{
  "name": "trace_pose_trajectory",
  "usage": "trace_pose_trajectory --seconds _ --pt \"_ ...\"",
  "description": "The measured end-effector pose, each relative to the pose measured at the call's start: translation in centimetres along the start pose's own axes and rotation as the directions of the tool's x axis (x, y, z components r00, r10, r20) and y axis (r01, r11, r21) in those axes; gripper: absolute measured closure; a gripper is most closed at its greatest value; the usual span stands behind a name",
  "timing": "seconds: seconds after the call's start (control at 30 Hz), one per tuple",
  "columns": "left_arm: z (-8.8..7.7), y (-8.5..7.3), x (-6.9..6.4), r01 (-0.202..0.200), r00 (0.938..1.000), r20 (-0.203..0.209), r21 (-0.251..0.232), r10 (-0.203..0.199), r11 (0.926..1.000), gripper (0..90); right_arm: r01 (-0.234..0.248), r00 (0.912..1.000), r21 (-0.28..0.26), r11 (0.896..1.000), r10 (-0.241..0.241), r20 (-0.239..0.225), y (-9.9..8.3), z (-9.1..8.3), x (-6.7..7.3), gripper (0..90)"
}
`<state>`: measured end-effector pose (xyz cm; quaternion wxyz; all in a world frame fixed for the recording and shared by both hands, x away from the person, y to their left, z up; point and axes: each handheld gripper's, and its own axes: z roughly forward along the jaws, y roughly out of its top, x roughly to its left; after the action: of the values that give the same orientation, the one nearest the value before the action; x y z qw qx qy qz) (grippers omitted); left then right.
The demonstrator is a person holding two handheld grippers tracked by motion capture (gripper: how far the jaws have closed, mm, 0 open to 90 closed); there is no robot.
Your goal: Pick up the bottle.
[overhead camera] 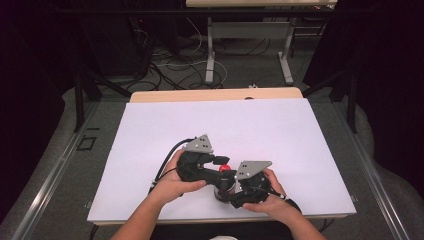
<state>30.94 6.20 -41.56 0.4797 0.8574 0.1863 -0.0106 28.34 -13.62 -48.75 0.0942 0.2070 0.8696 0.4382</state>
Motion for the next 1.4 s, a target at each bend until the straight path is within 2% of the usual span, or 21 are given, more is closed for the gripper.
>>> trace_pose_trajectory --seconds 0.1,0.27,0.47,0.5,0.6,0.7,0.73,0.8,0.83,0.87,0.9,0.97,1.0,1.03,1.07,1.1,1.17,1.2,1.23,1.33,1.4 --pt "0.2 -0.1 0.0 -0.012 0.9998 0.016 -0.001 0.012 0.9999 56.4 -0.002 0.9999 -0.006 1.0 0.002 -0.01 0.0 0.1 0.1 29.8" --pt "0.3 0.0 -0.2 -0.035 0.9992 0.018 0.0 0.035 0.9994 59.9 -0.002 0.9997 0.01 1.0 0.002 -0.025 0.0 0.0 0.1 29.9" --pt "0.4 0.0 -0.5 -0.04 0.9991 -0.018 0.0 0.04 0.9992 60.9 -0.006 0.9998 -0.001 1.0 0.006 -0.018 0.0 0.1 0.1 29.9" --pt "0.4 0.0 -0.6 -0.028 0.9992 -0.029 -0.001 0.028 0.9996 60.9 -0.009 0.9999 -0.002 1.0 0.009 -0.013 0.0 0.1 0.1 30.0" --pt "0.4 0.0 -1.0 -0.004 0.9952 -0.098 -0.013 0.003 0.9999 61.0 -0.018 0.9998 -0.002 1.0 0.018 0.003 0.0 0.1 0.1 30.1" --pt "0.7 0.0 -1.6 0.044 0.9843 -0.169 -0.039 -0.05 0.9983 61.1 -0.024 0.9991 -0.009 1.0 0.024 0.034 0.0 0.1 0.1 30.1" --pt "0.8 0.1 -1.8 0.073 0.9772 -0.197 -0.047 -0.08 0.9963 61.1 -0.027 0.9988 -0.008 1.0 0.027 0.04 0.0 0.1 0.1 30.1" --pt "1.0 0.2 -2.2 0.105 0.9607 -0.252 -0.053 -0.115 0.9931 61.1 -0.031 0.9978 -0.009 0.999 0.032 0.058 0.0 0.1 0.1 30.1" --pt "1.1 0.3 -2.5 0.121 0.95 -0.283 -0.056 -0.132 0.9911 61.2 -0.036 0.9975 -0.009 0.999 0.036 0.06 0.0 0.1 0.1 30.1" --pt "1.1 0.3 -2.5 0.121 0.95 -0.283 -0.056 -0.132 0.9911 61.2 -0.037 0.9978 -0.004 0.999 0.037 0.056 0.0 0.1 0.0 30.1" --pt "1.3 0.4 -3.0 0.135 0.935 -0.322 -0.063 -0.148 0.9889 61.2 -0.037 0.9976 -0.006 0.999 0.038 0.058 0.0 0.1 0.0 30.1" --pt "1.4 0.5 -3.3 0.134 0.928 -0.342 -0.065 -0.148 0.9888 61.1 -0.038 0.9975 -0.007 0.999 0.039 0.059 0.0 0.1 0.0 30.1" --pt "1.4 0.6 -3.3 0.132 0.9265 -0.347 -0.061 -0.145 0.9894 61.0 -0.037 0.9977 0.0 0.999 0.037 0.056 0.0 0.0 -0.1 30.1" --pt "1.4 0.6 -3.3 0.132 0.9265 -0.347 -0.061 -0.145 0.9894 60.8 -0.037 0.9977 0.0 0.999 0.037 0.056 0.0 0.0 -0.1 30.1" --pt "1.5 0.6 -3.3 0.124 0.9324 -0.334 -0.059 -0.137 0.9905 60.3 -0.034 0.9976 -0.015 0.999 0.035 0.059 0.0 0.0 -0.1 30.1" --pt "1.4 0.6 -3.3 0.128 0.934 -0.329 -0.056 -0.139 0.9902 58.6 -0.035 0.9977 -0.012 0.999 0.036 0.057 0.0 0.0 -0.1 30.1" --pt "1.0 0.7 -3.0 0.111 0.9412 -0.315 -0.052 -0.122 0.9925 54.4 -0.033 0.9984 -0.011 0.999 0.034 0.046 0.0 -0.1 -0.1 30.1" --pt "1.0 0.7 -3.0 0.111 0.9412 -0.315 -0.052 -0.122 0.9925 53.2 -0.038 0.9984 -0.012 0.999 0.039 0.042 0.0 -0.1 -0.1 30.0" --pt "0.5 0.8 -2.7 0.119 0.9512 -0.281 -0.046 -0.127 0.9918 52.3 -0.03 0.9986 -0.012 0.999 0.03 0.044 0.0 -0.1 -0.1 30.1" --pt "-0.1 0.8 -2.3 0.108 0.9632 -0.245 -0.027 -0.111 0.9938 49.7 -0.029 0.999 -0.006 1.0 0.029 0.033 0.1 -0.2 0.0 30.0" --pt "-0.4 0.7 -2.1 0.071 0.9757 -0.207 -0.007 -0.071 0.9975 48.8 -0.036 0.999 -0.02 0.999 0.037 0.026 0.1 -0.1 0.0 30.0"
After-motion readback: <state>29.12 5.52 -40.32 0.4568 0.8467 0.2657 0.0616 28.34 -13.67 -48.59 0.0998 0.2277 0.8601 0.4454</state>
